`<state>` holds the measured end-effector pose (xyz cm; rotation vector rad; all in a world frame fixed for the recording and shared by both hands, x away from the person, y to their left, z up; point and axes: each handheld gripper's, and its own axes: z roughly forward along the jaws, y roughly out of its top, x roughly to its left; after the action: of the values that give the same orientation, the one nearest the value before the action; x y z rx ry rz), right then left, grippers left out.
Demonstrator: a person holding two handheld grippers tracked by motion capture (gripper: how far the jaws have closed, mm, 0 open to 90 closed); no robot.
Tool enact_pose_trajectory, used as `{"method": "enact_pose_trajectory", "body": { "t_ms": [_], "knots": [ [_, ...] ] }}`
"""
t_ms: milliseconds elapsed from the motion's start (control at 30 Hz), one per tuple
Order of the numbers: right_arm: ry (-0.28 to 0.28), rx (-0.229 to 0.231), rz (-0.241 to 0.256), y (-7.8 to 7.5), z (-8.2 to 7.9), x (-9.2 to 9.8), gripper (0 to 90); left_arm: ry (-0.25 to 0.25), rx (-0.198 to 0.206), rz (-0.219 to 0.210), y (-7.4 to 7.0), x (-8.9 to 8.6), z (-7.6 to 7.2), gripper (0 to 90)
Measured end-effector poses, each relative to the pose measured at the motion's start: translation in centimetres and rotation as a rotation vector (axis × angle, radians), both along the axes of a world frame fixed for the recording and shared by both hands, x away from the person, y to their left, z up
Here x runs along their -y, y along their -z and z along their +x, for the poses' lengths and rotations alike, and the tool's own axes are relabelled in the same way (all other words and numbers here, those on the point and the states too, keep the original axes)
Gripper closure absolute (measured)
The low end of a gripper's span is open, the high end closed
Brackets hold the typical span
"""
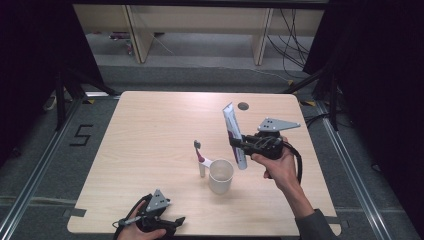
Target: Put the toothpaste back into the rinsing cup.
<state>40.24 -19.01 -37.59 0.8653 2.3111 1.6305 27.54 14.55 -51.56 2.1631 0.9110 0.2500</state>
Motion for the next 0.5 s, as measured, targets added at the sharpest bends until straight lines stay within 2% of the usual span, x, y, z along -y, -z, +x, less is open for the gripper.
{"method": "enact_pose_trajectory", "body": {
  "t_ms": [100,133,167,200,233,267,300,367,467,500],
  "knots": [
    [-0.002,0.012,0.004,0.3,0.0,-0.9,76.9,0.003,0.000,0.005,0.0,0.0,0.0,19.8],
    [-0.020,0.000,0.006,0.4,0.0,-1.2,76.9,0.000,0.002,0.010,0.0,0.0,0.0,19.8],
    [-0.009,-0.020,0.000,0.4,-0.3,-1.5,76.9,-0.001,0.000,0.000,0.0,0.0,0.0,19.8],
    [-0.025,-0.003,0.001,0.5,-0.1,-1.7,76.9,0.003,-0.002,0.004,0.0,0.0,0.0,19.8],
    [-0.029,-0.011,0.014,0.7,0.0,-2.0,76.9,0.002,-0.004,0.003,0.0,0.0,0.0,19.8],
    [-0.019,-0.008,0.001,0.8,-0.1,-2.1,76.9,0.001,-0.002,0.003,0.0,0.0,0.0,19.8],
    [-0.022,-0.002,0.010,0.9,0.0,-2.3,76.9,-0.002,-0.001,0.004,0.0,0.0,0.0,19.8],
    [-0.038,-0.018,0.017,1.1,0.0,-2.6,76.9,0.001,-0.004,0.002,0.0,0.0,0.0,19.8],
    [-0.033,-0.031,0.017,1.3,-0.1,-2.9,76.9,-0.001,-0.002,0.007,0.0,0.0,0.0,19.8],
    [-0.040,-0.020,0.018,1.5,0.0,-3.0,76.9,-0.003,-0.001,0.005,0.1,0.0,0.0,19.8]
  ]
}}
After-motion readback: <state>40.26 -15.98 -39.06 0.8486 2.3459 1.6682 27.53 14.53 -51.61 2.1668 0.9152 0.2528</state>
